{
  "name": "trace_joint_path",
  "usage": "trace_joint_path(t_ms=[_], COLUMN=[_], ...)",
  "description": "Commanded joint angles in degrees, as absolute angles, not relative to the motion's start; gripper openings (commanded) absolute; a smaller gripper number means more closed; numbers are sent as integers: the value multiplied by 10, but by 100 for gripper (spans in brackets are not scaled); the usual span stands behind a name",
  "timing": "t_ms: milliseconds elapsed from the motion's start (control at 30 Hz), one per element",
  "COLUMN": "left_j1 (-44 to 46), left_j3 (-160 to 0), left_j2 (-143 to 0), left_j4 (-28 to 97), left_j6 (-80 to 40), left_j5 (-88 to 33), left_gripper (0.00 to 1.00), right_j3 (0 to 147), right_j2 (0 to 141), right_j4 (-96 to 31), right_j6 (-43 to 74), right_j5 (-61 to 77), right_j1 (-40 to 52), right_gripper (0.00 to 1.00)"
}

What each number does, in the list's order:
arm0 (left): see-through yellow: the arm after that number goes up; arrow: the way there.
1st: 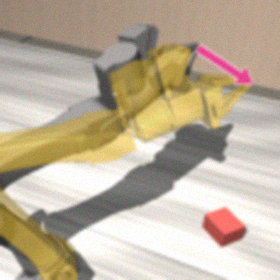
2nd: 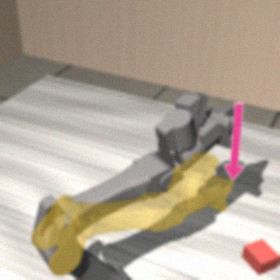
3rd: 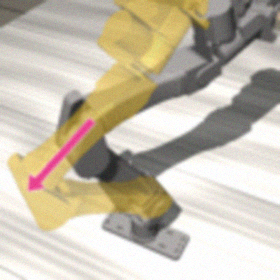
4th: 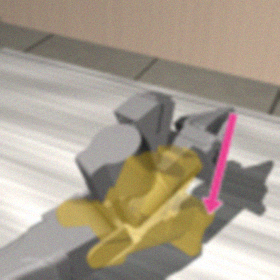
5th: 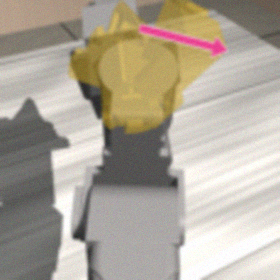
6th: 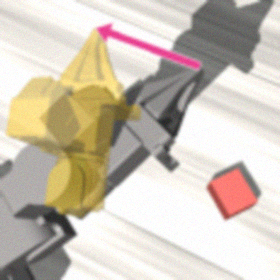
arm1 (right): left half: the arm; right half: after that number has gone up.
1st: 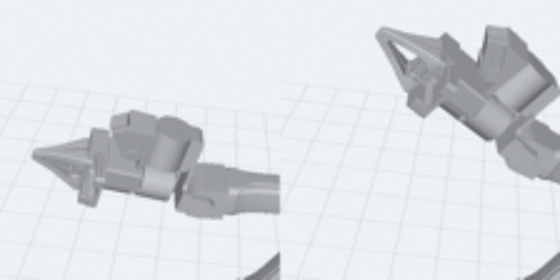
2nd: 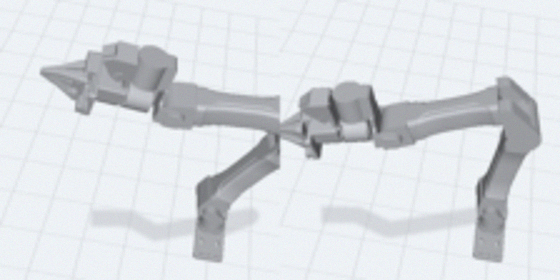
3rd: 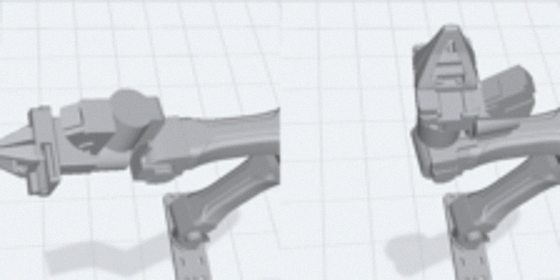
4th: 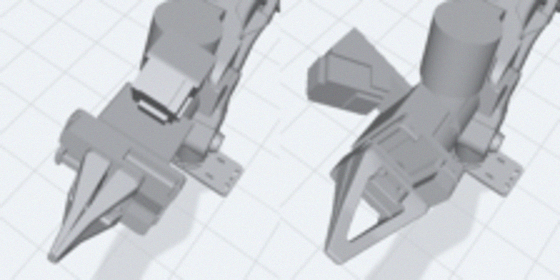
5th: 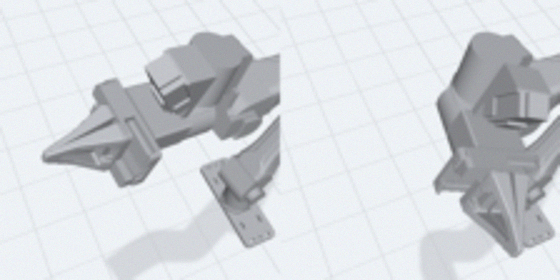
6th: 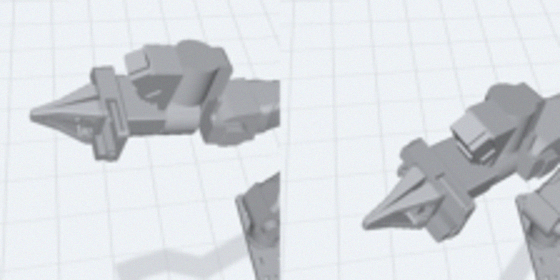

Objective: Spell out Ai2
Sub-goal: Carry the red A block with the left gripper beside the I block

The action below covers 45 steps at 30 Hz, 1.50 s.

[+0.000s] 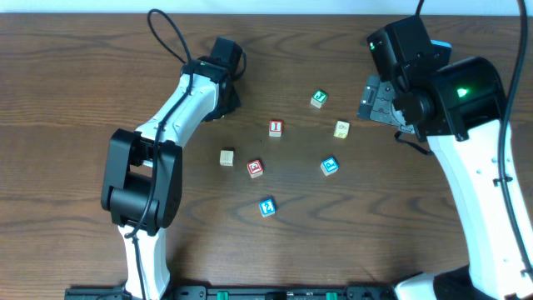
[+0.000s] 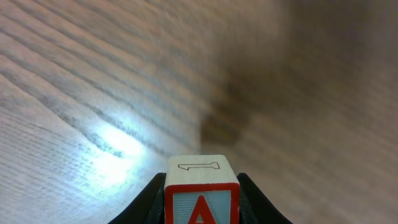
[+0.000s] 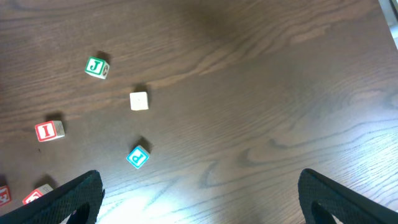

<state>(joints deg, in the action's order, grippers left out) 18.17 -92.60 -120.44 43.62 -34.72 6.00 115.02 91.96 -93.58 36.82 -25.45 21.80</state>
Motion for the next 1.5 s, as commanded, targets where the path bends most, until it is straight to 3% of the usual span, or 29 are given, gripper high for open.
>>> trace_joint_path(t_ms=[0, 167, 433, 1467], left_j1=[181, 189, 227, 267], left_j3=[-934, -934, -934, -882], left_j2=[-1211, -1211, -1211, -1212], left_j4=[452, 458, 445, 377], left_j6=[-225, -122, -66, -173], left_j5=[29, -48, -71, -34], left_gripper=[29, 28, 24, 24], right_j3=[1155, 1155, 1155, 1155], right_j2=[916, 916, 916, 916], right_j4=[-936, -934, -935, -939], right_j6=[364, 364, 364, 364], right_j5=[-264, -264, -264, -255], right_j1=[214, 214, 214, 214], right_gripper=[99, 99, 99, 99])
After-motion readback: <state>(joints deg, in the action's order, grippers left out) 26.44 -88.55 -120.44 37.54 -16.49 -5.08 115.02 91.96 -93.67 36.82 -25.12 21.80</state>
